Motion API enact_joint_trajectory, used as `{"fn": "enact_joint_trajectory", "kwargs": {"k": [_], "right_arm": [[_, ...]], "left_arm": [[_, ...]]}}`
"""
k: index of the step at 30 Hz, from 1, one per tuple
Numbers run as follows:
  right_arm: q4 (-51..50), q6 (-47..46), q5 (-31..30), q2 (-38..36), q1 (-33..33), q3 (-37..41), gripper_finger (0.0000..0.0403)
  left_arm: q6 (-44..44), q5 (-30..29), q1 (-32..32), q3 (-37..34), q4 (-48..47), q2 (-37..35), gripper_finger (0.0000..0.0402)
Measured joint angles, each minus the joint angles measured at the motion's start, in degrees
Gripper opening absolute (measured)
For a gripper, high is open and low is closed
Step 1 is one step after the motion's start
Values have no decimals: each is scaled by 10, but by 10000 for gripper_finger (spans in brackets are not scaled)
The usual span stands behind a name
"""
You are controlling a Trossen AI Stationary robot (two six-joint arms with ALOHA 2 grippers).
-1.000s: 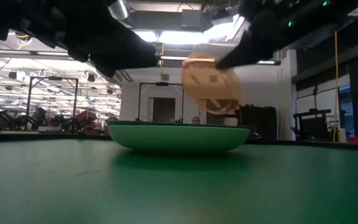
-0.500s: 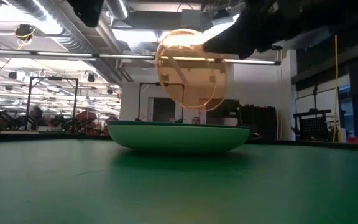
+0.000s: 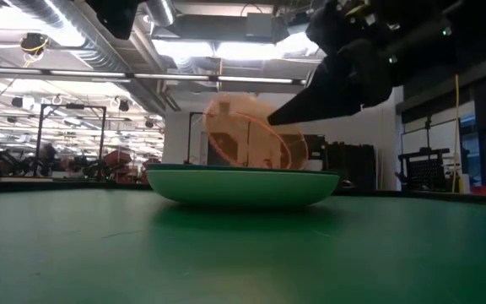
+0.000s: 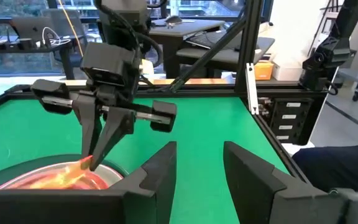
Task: Stack plastic plates
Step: Stack the orange plate on top of the pink plate, then return to Home Position
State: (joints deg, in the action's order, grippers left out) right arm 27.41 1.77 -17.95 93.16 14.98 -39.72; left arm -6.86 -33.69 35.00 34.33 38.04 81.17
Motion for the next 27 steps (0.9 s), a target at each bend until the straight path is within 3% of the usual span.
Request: {"fn": "enact_joint_trajectory", "kwargs": {"k": [12,17,27], "right_arm": [[-3,-4,6,9,0,0,135],[-38,3,6,-28,0,0,147],[-117,4,6,-196,0,0,147]], "left_arm": [[0,0,-1,0,0,2,126],[-1,2,-8,0,0,2,126],[-15,1,-46,-1,-5,2,126]]}}
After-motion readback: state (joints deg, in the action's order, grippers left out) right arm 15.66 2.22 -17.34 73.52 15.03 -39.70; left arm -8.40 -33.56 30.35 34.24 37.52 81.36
